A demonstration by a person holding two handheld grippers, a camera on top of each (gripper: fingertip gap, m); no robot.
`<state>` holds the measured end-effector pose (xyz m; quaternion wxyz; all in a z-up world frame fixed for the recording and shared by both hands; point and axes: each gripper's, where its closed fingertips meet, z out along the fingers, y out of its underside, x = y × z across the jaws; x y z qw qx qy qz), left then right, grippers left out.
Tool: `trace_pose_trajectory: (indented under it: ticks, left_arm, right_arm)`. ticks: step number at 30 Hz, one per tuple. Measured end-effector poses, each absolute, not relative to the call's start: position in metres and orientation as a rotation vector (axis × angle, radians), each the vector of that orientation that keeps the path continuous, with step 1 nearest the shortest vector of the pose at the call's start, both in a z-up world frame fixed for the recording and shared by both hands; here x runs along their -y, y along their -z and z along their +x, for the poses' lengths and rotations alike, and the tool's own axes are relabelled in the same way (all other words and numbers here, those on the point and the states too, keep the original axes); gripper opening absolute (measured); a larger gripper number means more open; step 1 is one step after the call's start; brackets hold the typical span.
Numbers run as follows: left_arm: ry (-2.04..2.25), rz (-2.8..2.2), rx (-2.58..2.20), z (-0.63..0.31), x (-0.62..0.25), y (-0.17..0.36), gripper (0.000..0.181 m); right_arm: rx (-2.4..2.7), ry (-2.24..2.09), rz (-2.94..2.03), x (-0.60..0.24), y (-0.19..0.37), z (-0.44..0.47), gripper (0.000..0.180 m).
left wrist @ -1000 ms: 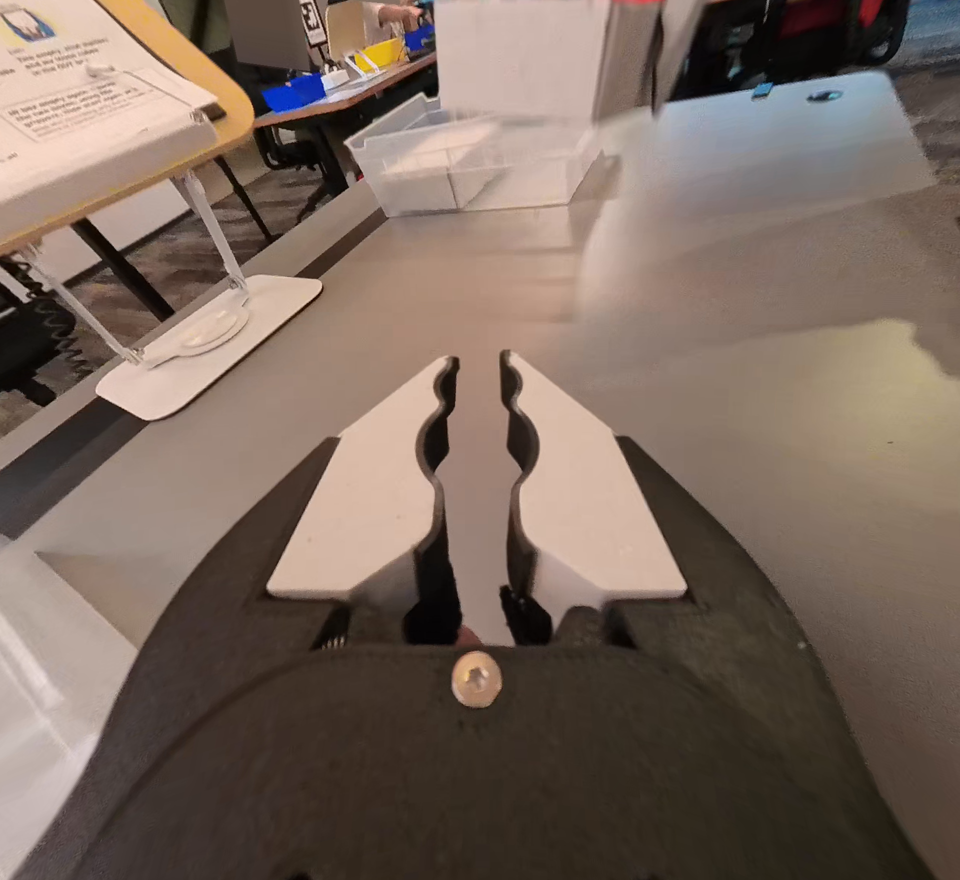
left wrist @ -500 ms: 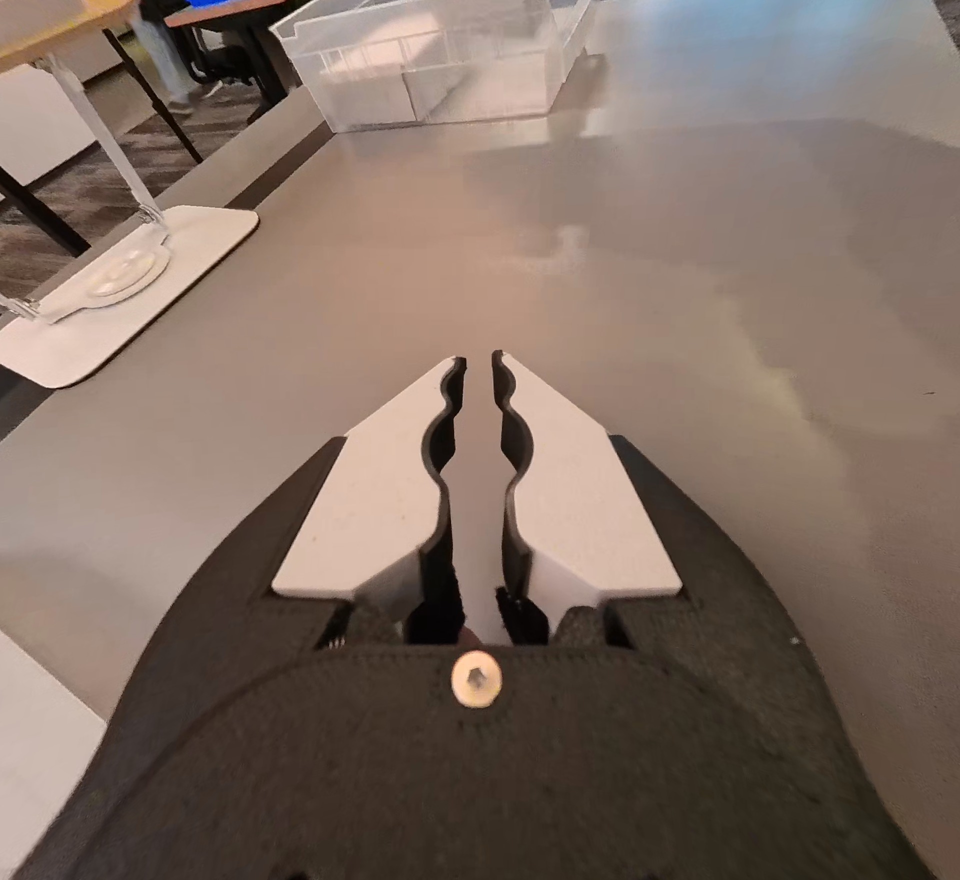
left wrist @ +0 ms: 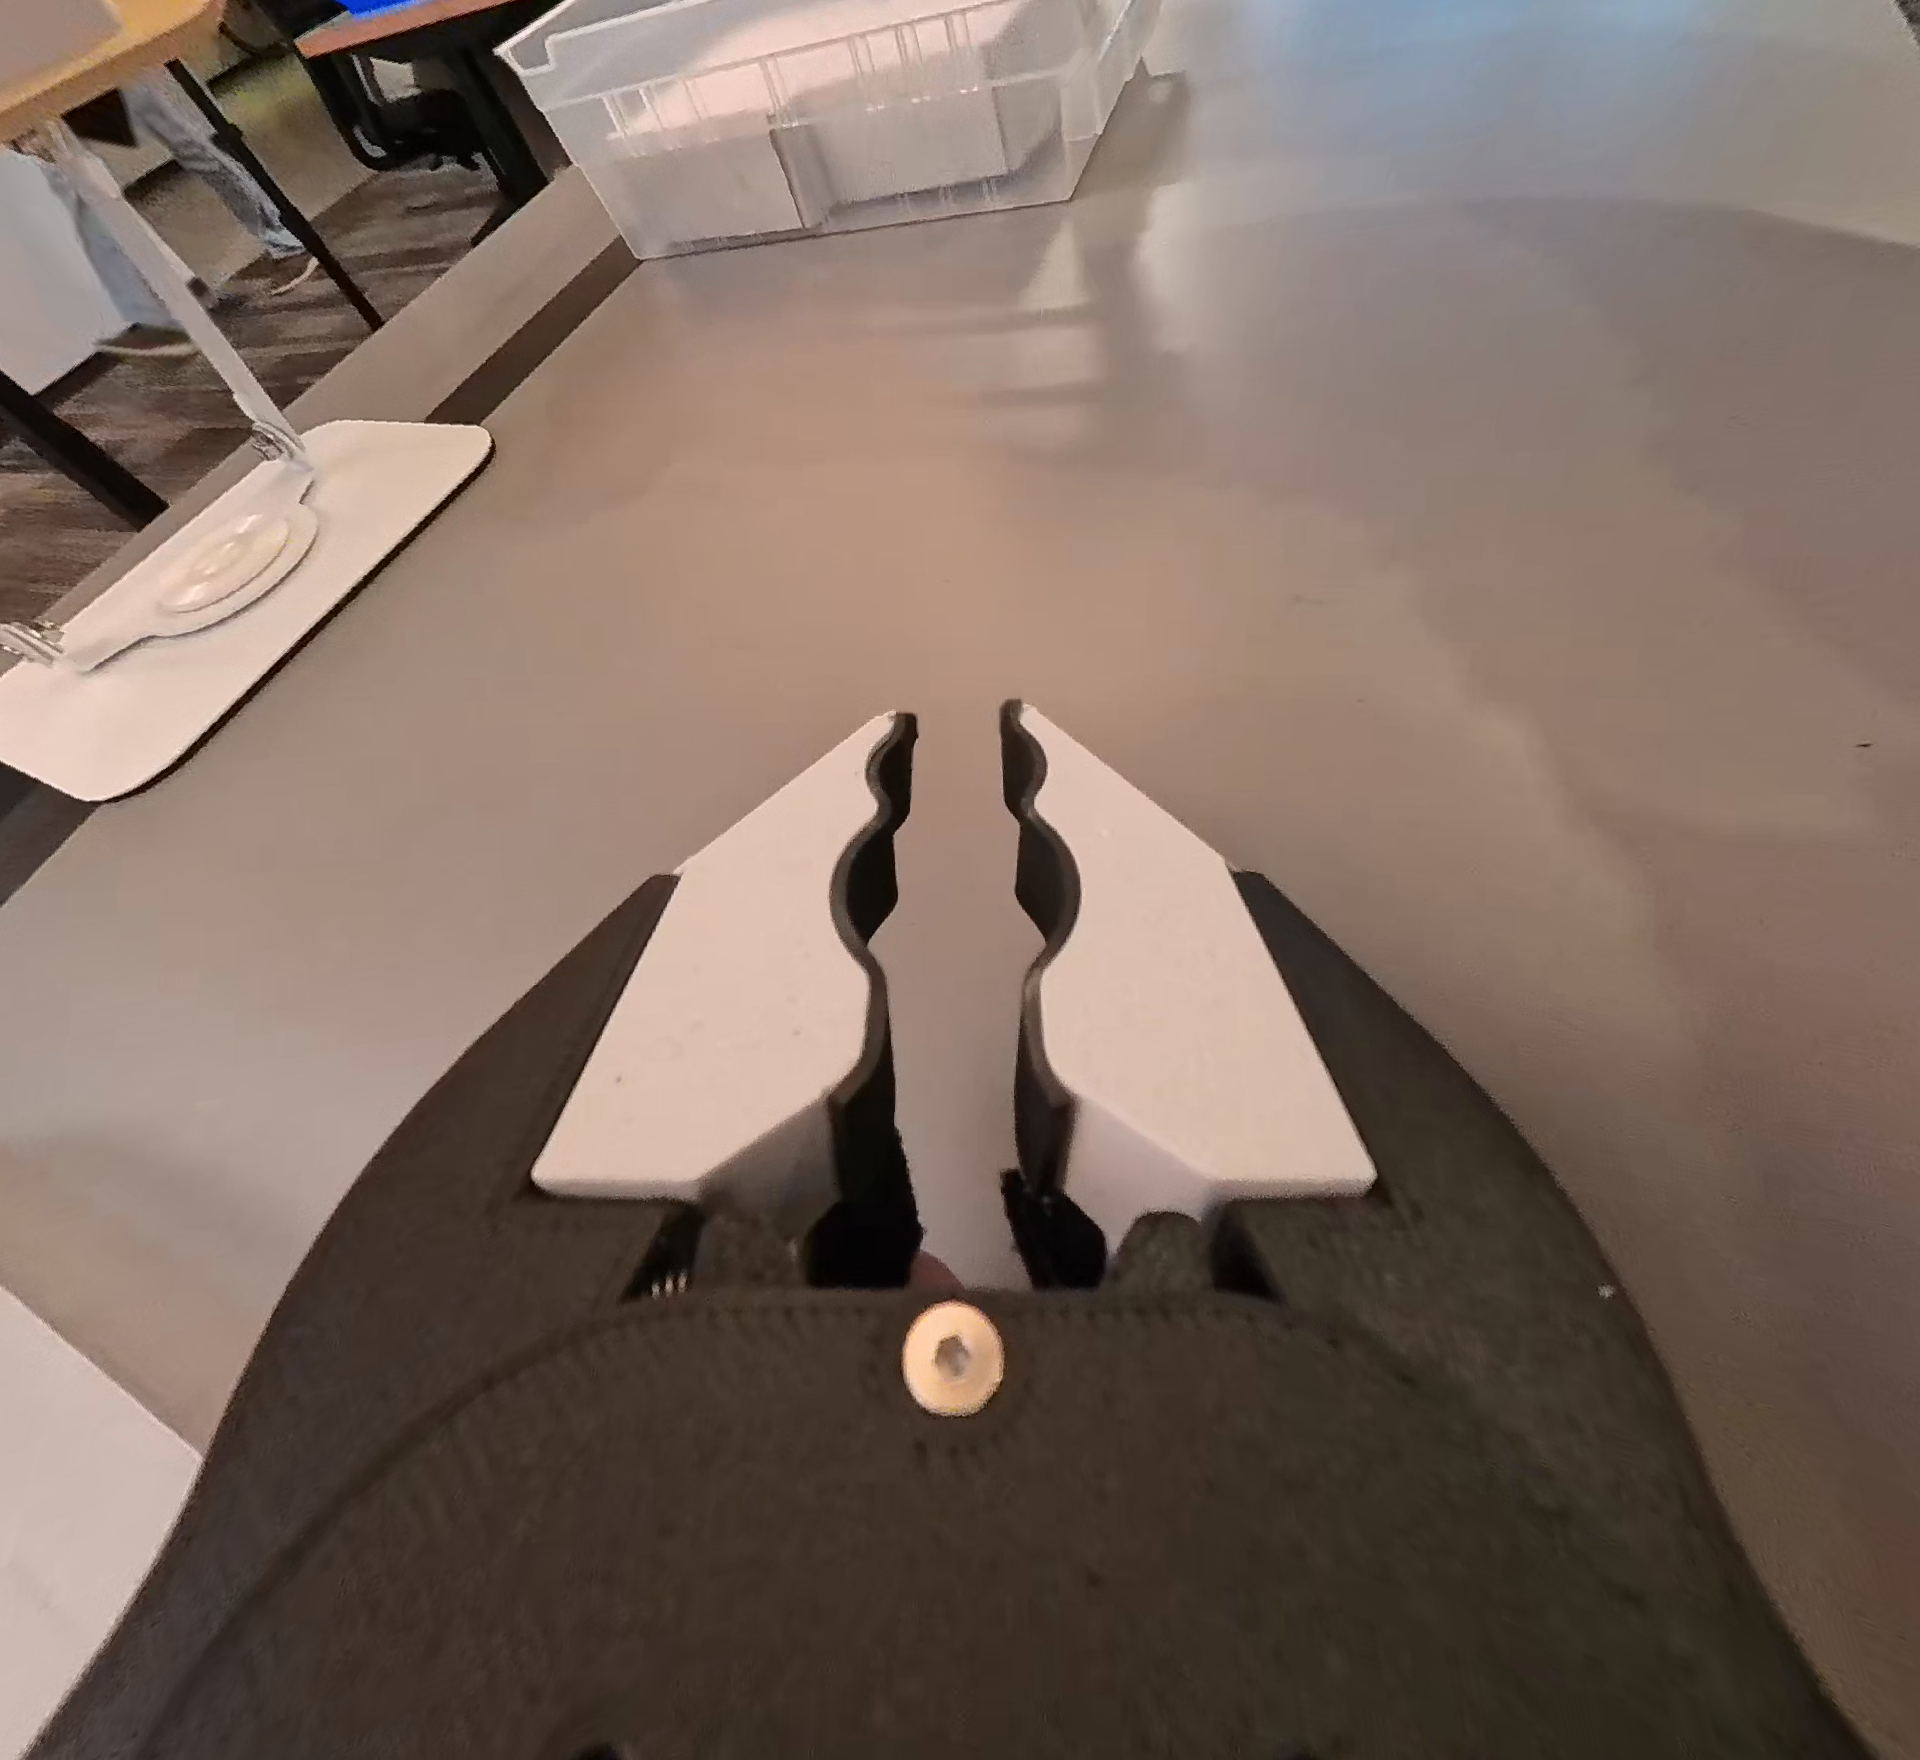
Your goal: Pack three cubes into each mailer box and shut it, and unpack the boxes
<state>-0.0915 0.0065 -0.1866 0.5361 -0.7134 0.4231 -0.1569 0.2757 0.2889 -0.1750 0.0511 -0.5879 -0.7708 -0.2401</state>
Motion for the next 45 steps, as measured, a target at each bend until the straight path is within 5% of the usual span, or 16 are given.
trace_pose_trajectory:
  ticks: [7,18,32,45]
  left_arm:
    - [0.346,-1.702,-1.028,-0.09,-0.006,0.19,0.017]
    - [0.335,-1.691,-1.062,-0.087,-0.003,0.192,0.018]
    - [0.326,-1.688,-1.071,-0.087,-0.003,0.193,0.02]
    - [0.317,-1.697,-1.099,-0.086,-0.002,0.197,0.022]
  right_arm:
    - [2.237,0.637,-1.811,-0.29,0.17,0.266,0.112]
    - [2.313,0.736,-1.814,-0.3,0.219,0.274,0.118]
    - [2.209,0.771,-1.807,-0.304,0.21,0.277,0.121]
    - [2.23,0.925,-1.817,-0.316,0.217,0.332,0.099]
